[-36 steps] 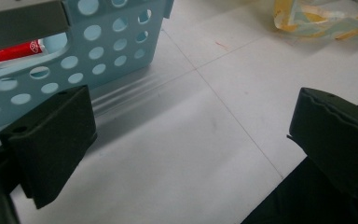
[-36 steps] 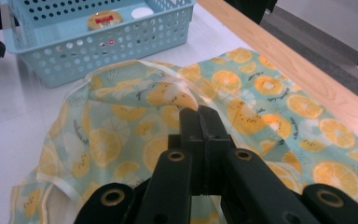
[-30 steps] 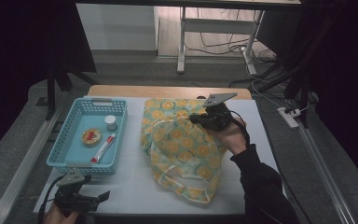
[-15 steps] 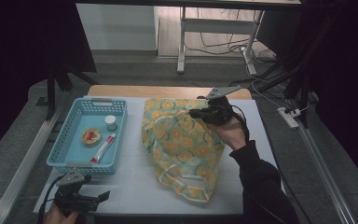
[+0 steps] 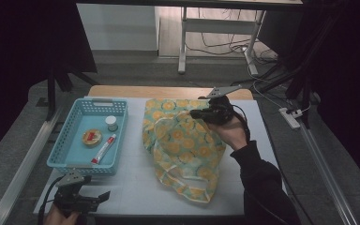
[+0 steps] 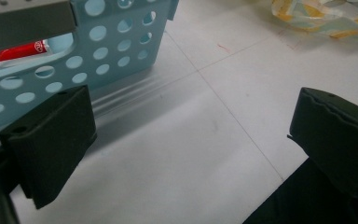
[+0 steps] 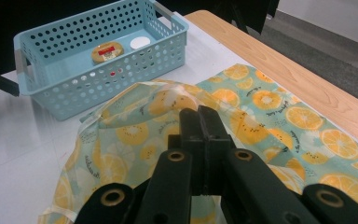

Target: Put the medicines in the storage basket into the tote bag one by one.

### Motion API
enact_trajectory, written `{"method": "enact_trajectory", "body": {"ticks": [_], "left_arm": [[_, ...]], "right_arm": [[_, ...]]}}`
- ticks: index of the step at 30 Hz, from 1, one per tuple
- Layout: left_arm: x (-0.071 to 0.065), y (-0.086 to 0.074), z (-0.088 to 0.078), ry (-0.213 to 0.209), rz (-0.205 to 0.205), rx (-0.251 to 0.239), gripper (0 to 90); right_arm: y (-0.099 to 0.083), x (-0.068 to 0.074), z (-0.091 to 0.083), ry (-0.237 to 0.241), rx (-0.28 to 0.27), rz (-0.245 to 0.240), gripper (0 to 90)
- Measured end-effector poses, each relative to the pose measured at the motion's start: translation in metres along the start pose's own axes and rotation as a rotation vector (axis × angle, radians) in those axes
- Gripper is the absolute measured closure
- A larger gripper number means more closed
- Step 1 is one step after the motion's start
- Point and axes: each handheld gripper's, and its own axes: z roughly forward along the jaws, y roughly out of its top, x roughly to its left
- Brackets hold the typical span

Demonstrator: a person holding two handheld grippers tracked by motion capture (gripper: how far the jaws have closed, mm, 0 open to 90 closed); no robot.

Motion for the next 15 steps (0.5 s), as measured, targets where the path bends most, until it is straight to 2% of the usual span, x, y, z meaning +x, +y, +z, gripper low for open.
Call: {"method": "enact_trajectory", "body": {"ticks": [9, 15], "left_arm": [[0.0014, 0.0001, -0.0009, -0.012, -0.009, -0.006, 0.3], [0.0026, 0.0005, -0.0008, -0.03, -0.012, -0.008, 0.0]], "right_arm": [[0.0021, 0.0016, 0.0042, 0.002, 0.038, -0.006, 90.0], [0.0022, 0.0012, 0.005, 0.005, 0.043, -0.003, 90.0]]}}
